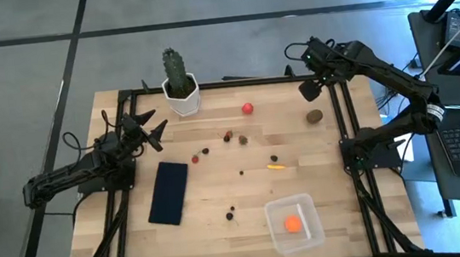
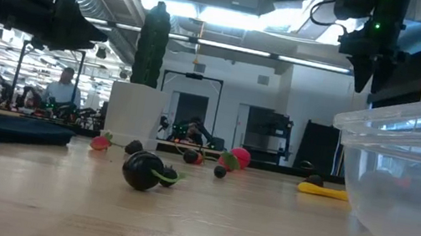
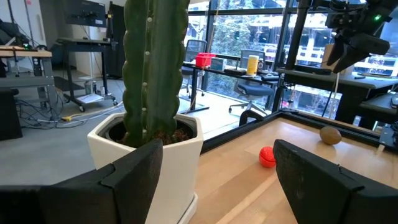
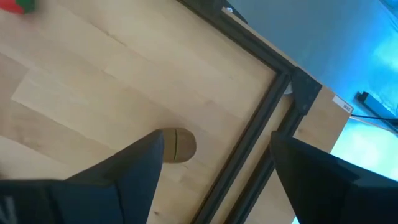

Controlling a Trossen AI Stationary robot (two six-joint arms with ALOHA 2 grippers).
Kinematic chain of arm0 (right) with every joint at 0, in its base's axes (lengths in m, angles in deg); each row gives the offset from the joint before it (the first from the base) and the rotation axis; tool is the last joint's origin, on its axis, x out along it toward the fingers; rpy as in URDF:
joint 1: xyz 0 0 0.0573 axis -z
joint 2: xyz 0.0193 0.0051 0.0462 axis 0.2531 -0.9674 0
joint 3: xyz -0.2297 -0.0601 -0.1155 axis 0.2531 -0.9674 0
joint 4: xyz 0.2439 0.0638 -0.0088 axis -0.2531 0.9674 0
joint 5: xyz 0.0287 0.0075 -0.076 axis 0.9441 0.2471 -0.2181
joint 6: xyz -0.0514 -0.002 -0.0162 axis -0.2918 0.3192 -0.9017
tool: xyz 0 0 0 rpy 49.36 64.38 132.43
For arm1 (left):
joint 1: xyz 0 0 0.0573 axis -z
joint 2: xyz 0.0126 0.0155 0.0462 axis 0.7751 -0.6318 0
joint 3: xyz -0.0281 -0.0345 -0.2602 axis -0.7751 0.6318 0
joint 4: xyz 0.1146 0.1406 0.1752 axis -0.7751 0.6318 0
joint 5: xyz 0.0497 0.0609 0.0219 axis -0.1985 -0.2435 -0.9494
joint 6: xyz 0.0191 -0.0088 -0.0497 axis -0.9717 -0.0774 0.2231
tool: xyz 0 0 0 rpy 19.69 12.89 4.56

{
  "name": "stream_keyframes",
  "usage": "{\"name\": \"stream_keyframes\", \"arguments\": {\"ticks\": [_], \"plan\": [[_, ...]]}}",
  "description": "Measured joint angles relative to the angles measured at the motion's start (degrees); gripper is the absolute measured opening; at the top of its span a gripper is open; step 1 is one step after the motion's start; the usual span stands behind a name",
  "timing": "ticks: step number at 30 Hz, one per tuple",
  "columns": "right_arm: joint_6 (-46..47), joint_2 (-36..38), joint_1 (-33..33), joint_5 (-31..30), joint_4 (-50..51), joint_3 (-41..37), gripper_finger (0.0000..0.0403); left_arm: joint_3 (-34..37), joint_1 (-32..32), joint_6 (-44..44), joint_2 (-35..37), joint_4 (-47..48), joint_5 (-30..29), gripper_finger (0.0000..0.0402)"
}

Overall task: Pick and placing Produce into tupperware
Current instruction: Put the kiwi into the transparent bin

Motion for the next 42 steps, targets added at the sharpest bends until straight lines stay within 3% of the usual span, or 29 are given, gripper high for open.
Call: {"name": "stream_keyframes", "arguments": {"ticks": [6, 19, 26, 30, 33, 42], "plan": [[2.4, 0.0, 0.0, 0.0, 0.8, 0.0, 0.0271, 0.0, 0.0, 0.0, 0.0, 0.0, 0.0, 0.0298], [0.6, 0.0, 0.0, 0.0, 0.7, 0.0, 0.0088, 0.0, 0.0, 0.0, 0.0, 0.0, 0.0, 0.0298], [0.6, 0.0, 0.0, 0.0, 0.7, 0.0, 0.0060, 0.0, 0.0, 0.0, 0.0, 0.0, 0.0, 0.0298], [0.8, 0.0, 0.0, 0.1, 0.7, 0.0, 0.0071, 0.0, 0.0, 0.0, 0.0, 0.0, 0.0, 0.0298], [1.0, 0.0, 0.0, 1.1, 0.7, 0.0, 0.0101, 0.0, 0.0, 0.0, 0.0, 0.0, 0.0, 0.0298], [0.9, 0.0, 0.0, 2.0, 0.9, 0.0, 0.0287, 0.0, 0.0, 0.0, 0.0, 0.0, 0.0, 0.0298]]}}
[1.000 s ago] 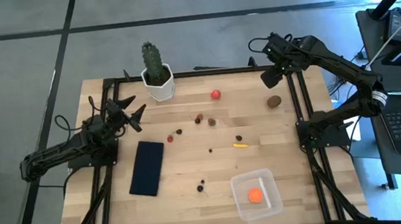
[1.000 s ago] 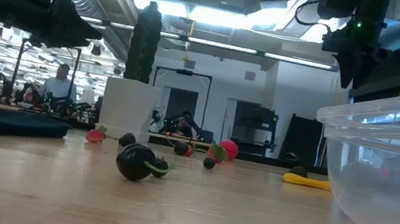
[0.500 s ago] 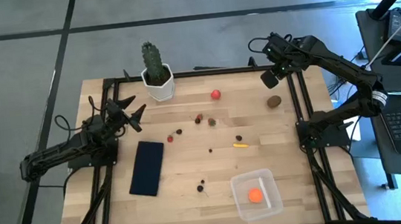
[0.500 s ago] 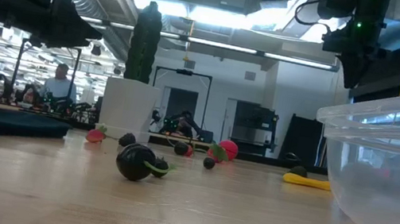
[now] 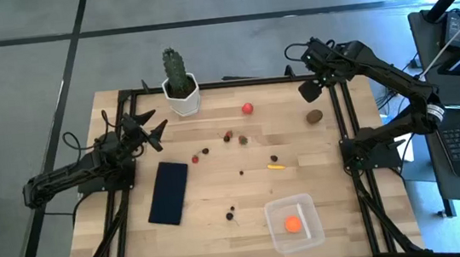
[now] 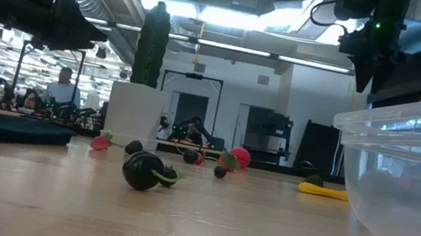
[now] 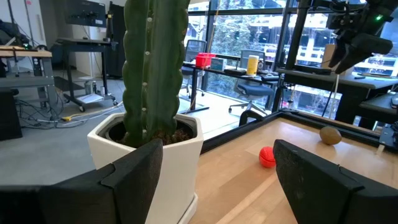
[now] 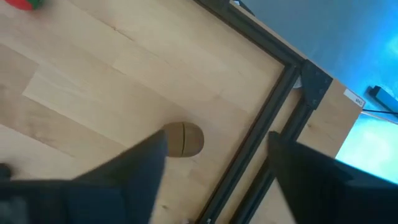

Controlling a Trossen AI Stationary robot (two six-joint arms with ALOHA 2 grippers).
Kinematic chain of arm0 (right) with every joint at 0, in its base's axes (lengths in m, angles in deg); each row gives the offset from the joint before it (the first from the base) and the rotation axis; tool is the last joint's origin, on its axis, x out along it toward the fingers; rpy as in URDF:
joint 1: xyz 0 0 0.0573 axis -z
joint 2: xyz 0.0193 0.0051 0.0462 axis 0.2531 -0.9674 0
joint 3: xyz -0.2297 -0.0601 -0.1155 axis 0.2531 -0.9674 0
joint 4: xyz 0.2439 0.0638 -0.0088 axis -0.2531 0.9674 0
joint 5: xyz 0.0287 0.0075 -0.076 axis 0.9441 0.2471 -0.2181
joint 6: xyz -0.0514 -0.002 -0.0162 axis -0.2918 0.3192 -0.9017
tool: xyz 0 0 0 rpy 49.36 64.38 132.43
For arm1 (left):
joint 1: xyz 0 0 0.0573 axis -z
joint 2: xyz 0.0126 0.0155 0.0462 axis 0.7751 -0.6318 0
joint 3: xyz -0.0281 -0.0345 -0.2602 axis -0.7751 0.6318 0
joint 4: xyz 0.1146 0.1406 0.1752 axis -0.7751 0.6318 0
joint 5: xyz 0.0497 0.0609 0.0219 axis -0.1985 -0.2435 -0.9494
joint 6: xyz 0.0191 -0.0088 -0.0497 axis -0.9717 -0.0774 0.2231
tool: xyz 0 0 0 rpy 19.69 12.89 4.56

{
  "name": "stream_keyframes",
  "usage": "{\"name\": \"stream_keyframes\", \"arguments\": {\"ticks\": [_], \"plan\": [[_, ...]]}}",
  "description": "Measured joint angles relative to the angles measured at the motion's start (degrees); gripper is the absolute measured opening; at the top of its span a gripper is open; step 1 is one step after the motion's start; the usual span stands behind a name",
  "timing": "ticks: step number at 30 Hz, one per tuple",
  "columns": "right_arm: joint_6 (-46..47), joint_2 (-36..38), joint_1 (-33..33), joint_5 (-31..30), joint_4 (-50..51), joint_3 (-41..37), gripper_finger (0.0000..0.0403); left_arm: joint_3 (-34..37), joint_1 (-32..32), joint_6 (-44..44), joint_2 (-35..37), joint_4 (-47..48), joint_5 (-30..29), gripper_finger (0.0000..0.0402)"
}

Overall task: Pick and placing Produce into tupperware
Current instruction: Put the kiwi into the transparent bin

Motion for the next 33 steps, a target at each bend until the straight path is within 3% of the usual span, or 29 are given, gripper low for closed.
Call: {"name": "stream_keyframes", "arguments": {"ticks": [4, 7, 13, 23, 33], "plan": [[-0.3, 0.1, 0.0, 0.0, -0.3, -2.7, 0.0365, 0.0, 0.0, 0.0, 0.0, 0.0, 0.0, 0.0298], [-1.4, 0.0, 0.0, 0.0, -0.4, -6.5, 0.0394, 0.0, 0.0, 0.0, 0.0, 0.0, 0.0, 0.0298], [-3.2, 0.0, 0.0, -0.4, -4.5, -15.1, 0.0385, 0.0, 0.0, 0.0, 0.0, 0.0, 0.0, 0.0298], [-10.9, 0.0, 0.0, -0.4, -21.8, -29.2, 0.0384, 0.0, 0.0, 0.5, 0.0, -0.1, 0.0, 0.0298], [-12.3, 0.0, 0.0, 0.5, -25.4, -32.4, 0.0384, 0.0, 0.0, 0.5, 0.0, -0.1, 0.0, 0.0298]]}}
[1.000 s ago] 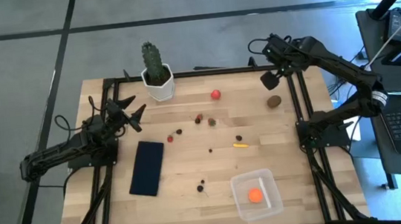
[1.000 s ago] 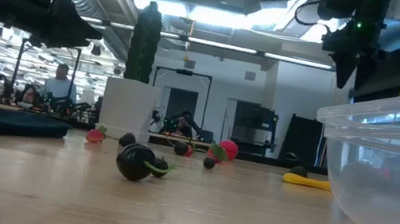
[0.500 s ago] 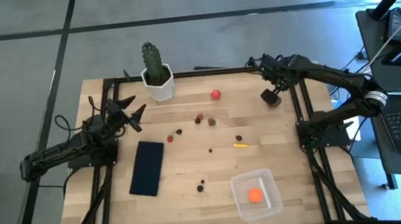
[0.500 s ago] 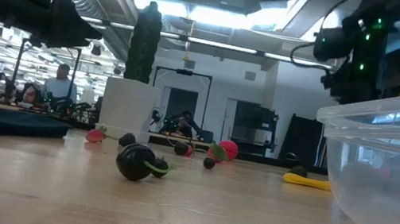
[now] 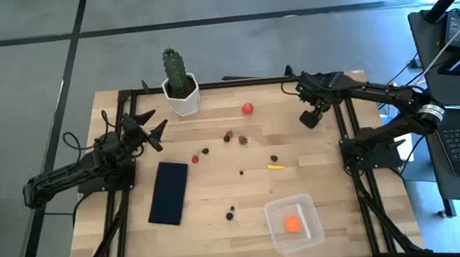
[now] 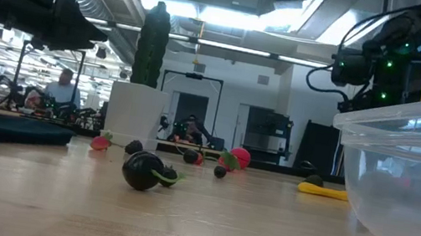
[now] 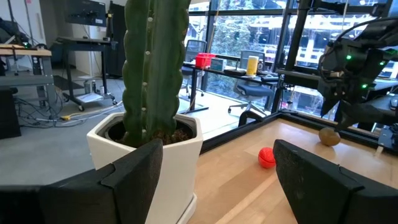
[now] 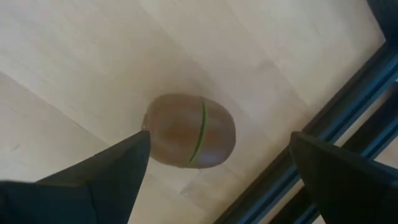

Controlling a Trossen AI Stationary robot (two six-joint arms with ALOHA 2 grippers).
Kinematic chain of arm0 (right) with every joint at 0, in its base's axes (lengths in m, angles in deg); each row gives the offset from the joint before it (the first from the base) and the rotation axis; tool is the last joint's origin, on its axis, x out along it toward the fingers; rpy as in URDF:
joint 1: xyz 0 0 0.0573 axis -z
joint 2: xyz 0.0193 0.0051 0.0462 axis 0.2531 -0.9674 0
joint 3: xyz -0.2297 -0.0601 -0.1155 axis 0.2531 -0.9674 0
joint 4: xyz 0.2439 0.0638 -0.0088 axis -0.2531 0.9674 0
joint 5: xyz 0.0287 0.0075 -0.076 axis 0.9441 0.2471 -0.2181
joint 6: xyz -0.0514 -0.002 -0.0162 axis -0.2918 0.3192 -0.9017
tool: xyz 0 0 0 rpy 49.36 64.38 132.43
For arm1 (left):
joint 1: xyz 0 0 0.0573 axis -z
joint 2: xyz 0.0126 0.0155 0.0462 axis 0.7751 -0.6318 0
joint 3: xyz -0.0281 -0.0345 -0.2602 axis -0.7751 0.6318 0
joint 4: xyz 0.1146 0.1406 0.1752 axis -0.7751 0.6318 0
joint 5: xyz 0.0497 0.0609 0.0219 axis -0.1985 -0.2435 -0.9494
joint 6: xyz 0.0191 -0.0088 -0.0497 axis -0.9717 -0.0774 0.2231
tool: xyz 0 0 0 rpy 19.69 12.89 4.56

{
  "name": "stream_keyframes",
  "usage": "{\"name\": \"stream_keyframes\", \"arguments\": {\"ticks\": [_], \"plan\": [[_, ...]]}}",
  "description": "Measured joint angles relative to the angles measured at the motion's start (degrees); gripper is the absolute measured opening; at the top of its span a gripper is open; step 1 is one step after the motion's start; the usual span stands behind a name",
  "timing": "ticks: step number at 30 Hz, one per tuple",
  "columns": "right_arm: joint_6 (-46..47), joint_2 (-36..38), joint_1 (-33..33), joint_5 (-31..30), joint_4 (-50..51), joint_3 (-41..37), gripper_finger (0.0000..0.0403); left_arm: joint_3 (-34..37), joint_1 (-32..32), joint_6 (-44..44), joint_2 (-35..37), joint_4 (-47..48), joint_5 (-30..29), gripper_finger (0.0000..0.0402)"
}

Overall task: Pick and placing Produce into tupperware
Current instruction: Put the kiwi into the transparent bin

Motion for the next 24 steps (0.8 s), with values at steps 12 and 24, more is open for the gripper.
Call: {"name": "stream_keyframes", "arguments": {"ticks": [12, 24], "plan": [[-0.1, -0.1, 0.0, 2.3, -0.1, 0.0, 0.0384, 0.0, 0.0, 0.0, 0.0, 0.0, 0.0, 0.0298], [-8.1, -0.1, 0.0, 7.1, 0.0, 0.0, 0.0384, 0.0, 0.0, 0.0, 0.0, 0.0, 0.0, 0.0298]]}}
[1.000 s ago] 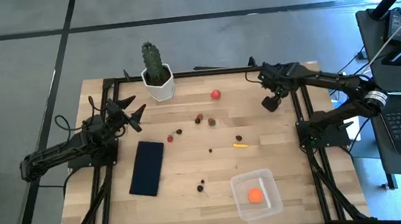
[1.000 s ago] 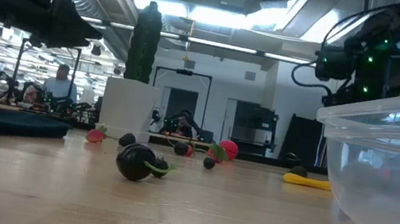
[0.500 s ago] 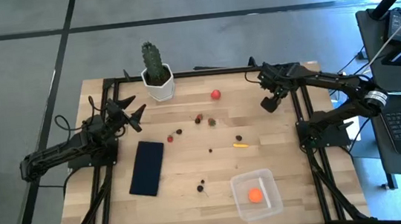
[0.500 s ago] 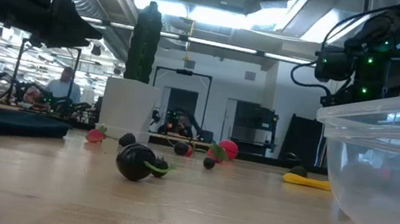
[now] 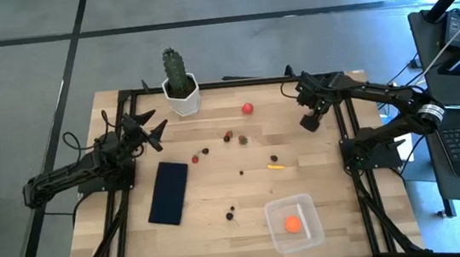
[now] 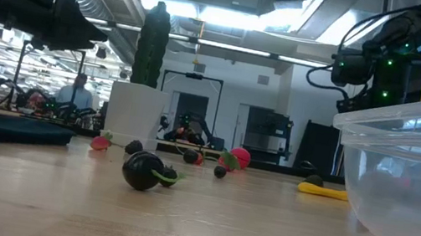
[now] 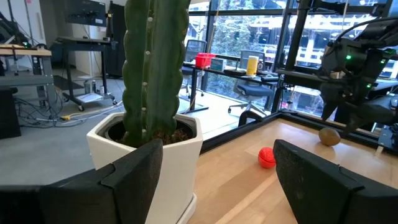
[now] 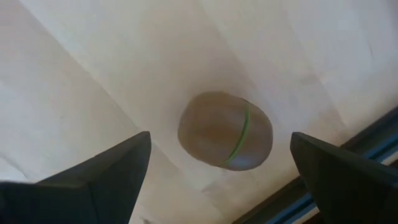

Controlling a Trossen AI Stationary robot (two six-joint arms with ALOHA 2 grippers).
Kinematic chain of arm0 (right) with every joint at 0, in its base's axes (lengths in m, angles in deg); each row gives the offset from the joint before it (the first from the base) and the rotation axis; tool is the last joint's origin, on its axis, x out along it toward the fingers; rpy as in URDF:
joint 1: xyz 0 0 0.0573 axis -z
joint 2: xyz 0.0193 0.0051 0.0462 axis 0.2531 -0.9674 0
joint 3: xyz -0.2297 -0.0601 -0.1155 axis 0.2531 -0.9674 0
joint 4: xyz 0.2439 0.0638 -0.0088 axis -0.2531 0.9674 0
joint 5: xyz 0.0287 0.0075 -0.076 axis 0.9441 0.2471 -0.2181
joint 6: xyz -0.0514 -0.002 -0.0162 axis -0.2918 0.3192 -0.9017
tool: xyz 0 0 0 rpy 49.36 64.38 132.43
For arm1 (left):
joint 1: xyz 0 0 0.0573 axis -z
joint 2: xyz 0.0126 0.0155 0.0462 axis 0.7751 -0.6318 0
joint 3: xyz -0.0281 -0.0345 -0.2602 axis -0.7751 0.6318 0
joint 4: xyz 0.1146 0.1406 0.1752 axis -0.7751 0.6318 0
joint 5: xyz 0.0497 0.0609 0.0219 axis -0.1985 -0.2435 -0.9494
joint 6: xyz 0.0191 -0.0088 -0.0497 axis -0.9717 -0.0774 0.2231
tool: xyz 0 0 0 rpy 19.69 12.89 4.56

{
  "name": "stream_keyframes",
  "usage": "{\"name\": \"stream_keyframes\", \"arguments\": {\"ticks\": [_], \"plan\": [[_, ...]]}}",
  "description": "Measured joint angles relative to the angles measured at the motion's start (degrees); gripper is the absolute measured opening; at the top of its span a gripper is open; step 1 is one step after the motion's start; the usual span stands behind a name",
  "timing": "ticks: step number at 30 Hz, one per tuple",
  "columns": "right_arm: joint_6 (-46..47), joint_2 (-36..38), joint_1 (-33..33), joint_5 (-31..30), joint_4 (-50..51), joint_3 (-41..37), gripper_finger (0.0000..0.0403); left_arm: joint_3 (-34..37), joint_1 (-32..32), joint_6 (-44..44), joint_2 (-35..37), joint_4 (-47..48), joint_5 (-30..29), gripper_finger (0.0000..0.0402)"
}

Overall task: Pick and placing Produce into tupperware
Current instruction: Put the kiwi into the transparent bin

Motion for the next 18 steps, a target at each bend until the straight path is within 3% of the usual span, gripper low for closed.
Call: {"name": "stream_keyframes", "arguments": {"ticks": [9, 18], "plan": [[-12.7, 0.0, 0.0, 0.1, 0.0, 0.0, 0.0384, 0.0, 0.0, 0.0, 0.0, 0.0, 0.0, 0.0298], [-17.4, 0.0, 0.0, -0.2, -0.1, 0.0, 0.0384, 0.0, 0.0, 0.1, 0.0, 0.0, 0.0, 0.0298]]}}
